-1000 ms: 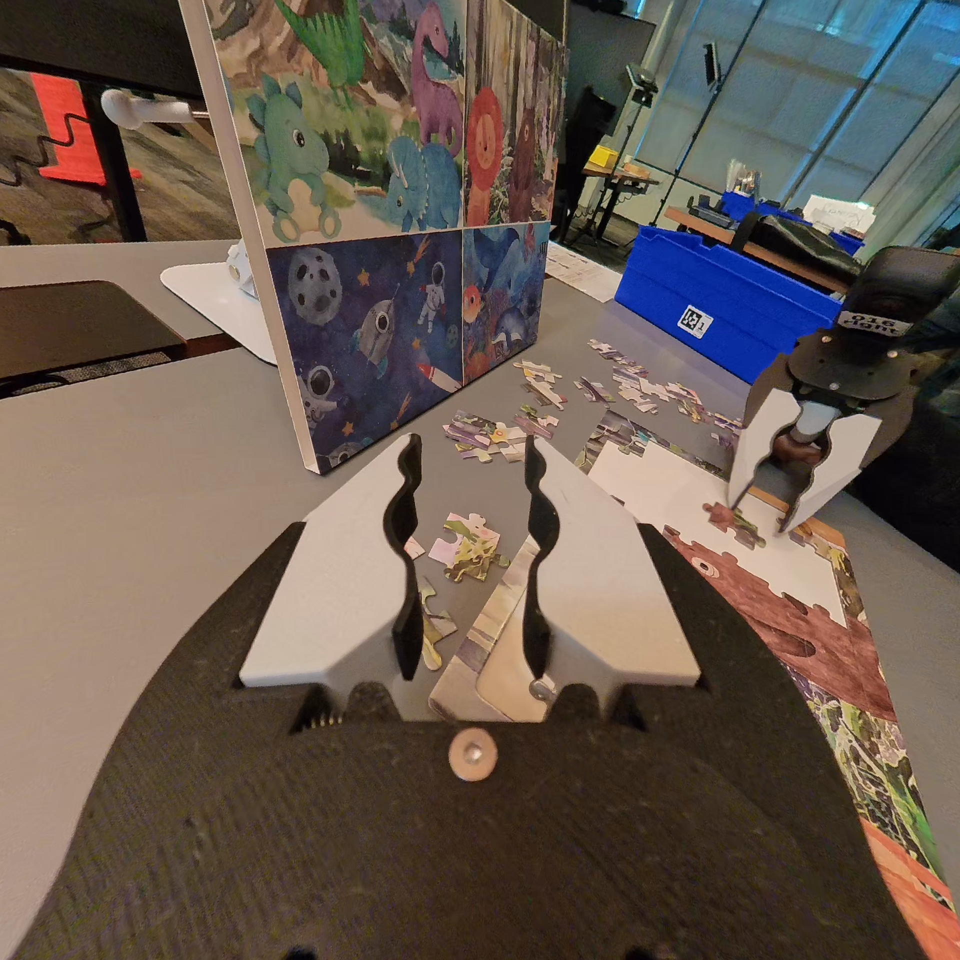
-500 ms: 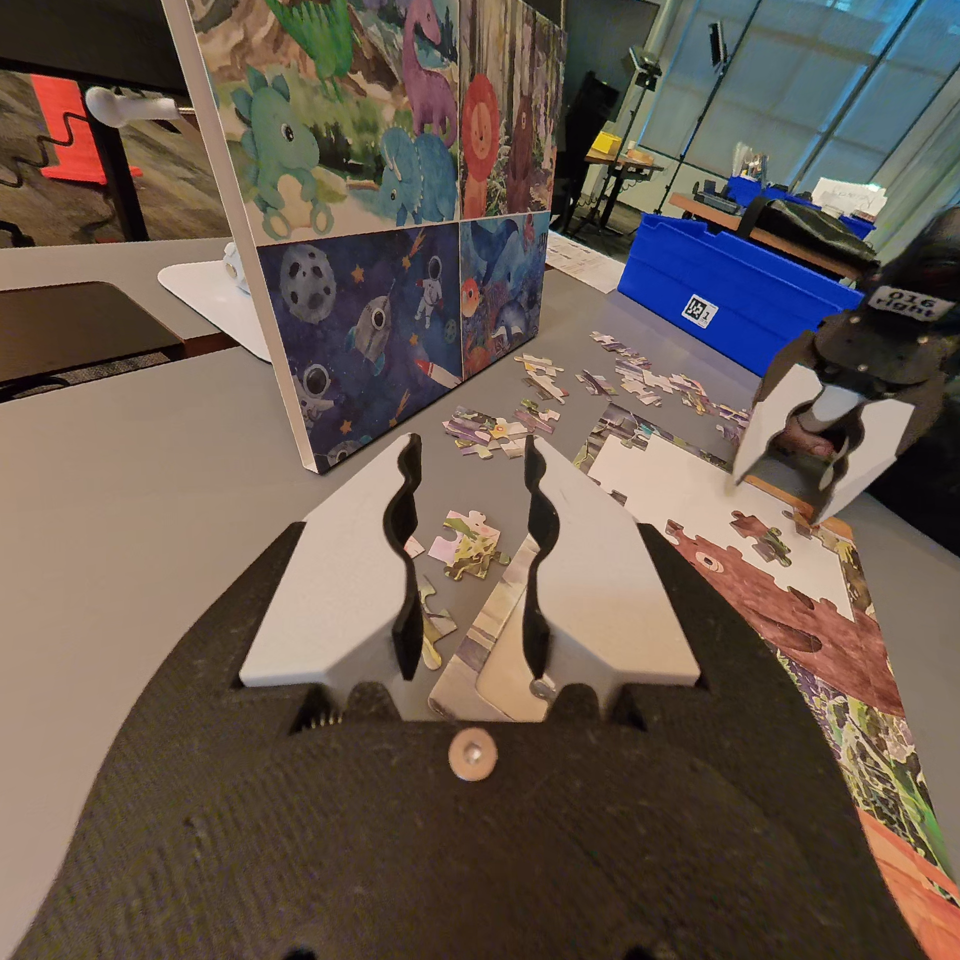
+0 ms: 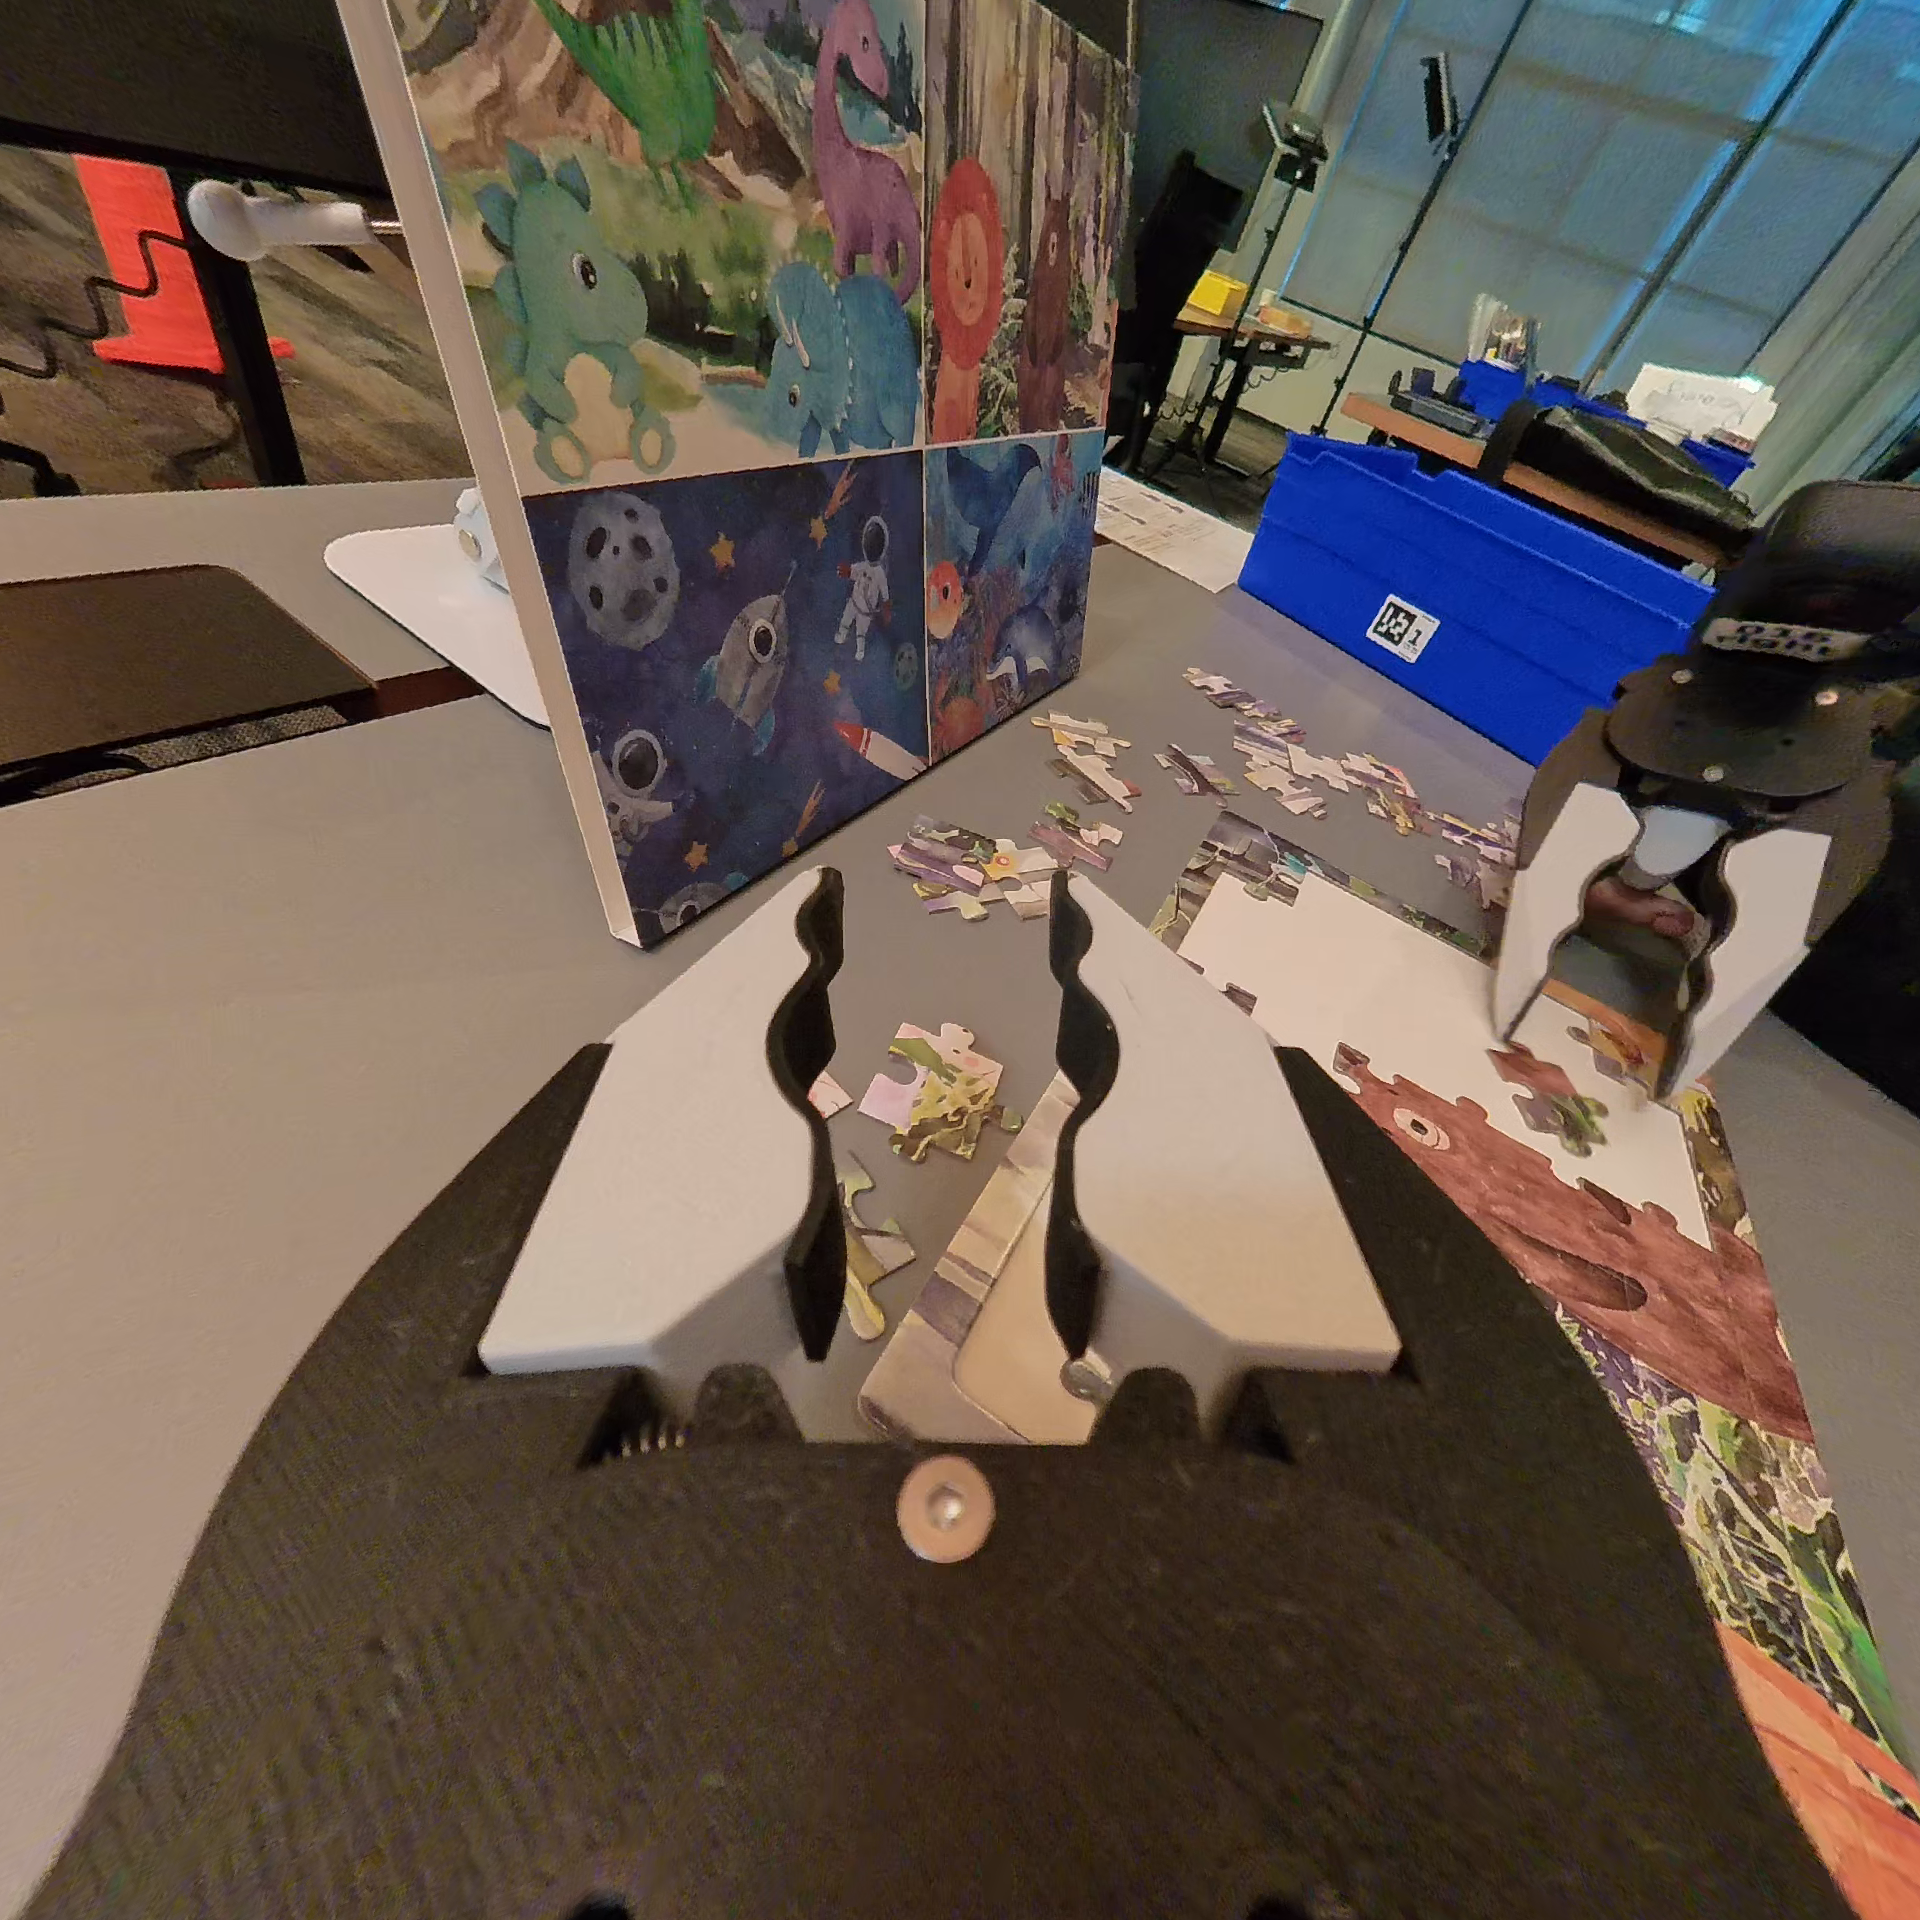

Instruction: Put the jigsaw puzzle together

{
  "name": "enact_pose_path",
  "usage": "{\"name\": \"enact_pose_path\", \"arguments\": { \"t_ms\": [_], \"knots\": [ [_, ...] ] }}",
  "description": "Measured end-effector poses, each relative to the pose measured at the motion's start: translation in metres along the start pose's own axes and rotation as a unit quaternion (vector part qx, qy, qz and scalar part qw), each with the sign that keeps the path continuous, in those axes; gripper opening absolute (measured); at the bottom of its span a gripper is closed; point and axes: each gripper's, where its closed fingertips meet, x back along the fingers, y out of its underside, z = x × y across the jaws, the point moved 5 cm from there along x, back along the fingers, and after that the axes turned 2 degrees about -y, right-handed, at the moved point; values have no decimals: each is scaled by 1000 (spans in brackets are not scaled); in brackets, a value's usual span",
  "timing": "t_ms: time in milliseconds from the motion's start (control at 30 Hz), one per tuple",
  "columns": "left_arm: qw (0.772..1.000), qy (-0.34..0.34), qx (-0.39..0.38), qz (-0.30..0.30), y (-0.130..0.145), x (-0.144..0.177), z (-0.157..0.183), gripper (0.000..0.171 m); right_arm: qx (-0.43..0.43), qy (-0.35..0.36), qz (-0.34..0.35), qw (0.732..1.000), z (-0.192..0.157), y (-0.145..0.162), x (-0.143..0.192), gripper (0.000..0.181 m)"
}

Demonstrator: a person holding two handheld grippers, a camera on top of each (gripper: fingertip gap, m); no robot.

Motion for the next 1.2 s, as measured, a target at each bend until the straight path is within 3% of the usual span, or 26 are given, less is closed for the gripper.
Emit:
{"name": "enact_pose_path", "arguments": {
  "t_ms": [133,633,1000,1200],
  "knots": [
    [1000,0,2,0,0,0,0,38,-7,-13,-5,1000,-3,3,1,36],
    [1000,0,1,0,0,0,0,38,92,66,-11,994,1,-7,-14,48],
    [1000,0,0,-1,0,0,0,38,129,80,-17,988,-1,-8,-20,42],
    [1000,-1,-1,-1,0,0,0,38,133,85,-23,987,-1,-9,-20,29]
  ]
}}
